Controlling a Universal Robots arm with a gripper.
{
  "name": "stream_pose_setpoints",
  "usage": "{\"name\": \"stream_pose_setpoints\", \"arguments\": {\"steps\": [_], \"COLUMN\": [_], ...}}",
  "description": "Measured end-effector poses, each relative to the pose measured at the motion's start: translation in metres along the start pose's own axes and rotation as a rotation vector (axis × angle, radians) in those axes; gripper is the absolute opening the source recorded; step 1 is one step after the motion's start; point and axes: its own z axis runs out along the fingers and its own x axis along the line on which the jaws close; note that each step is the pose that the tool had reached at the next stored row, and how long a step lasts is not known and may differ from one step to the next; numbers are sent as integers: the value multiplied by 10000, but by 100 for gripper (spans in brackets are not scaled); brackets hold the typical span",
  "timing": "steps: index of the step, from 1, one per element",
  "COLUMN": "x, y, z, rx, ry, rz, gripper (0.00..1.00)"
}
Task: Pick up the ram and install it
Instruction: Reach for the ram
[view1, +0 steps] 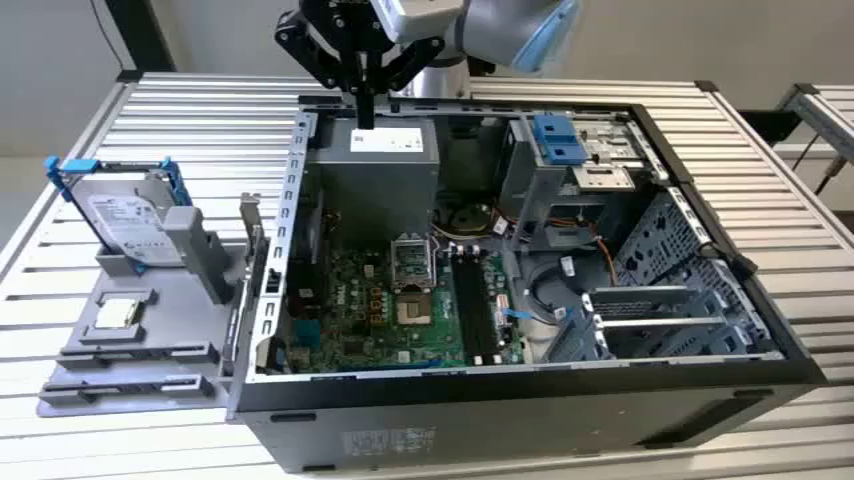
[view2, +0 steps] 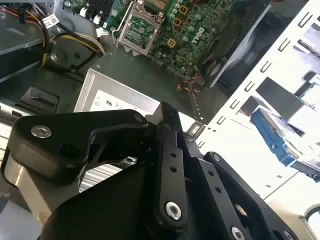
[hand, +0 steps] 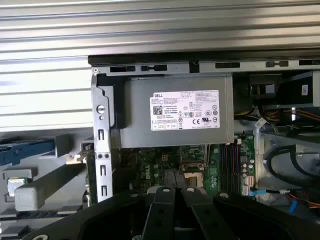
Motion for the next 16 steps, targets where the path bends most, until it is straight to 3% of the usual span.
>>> {"name": "stream_pose_setpoints", "arguments": {"steps": [12, 16], "x": [0, 38], "y": [0, -3], "z": [0, -1], "rx": [0, 1], "ry": [0, 1], "rz": [0, -1], "gripper": [0, 0]}}
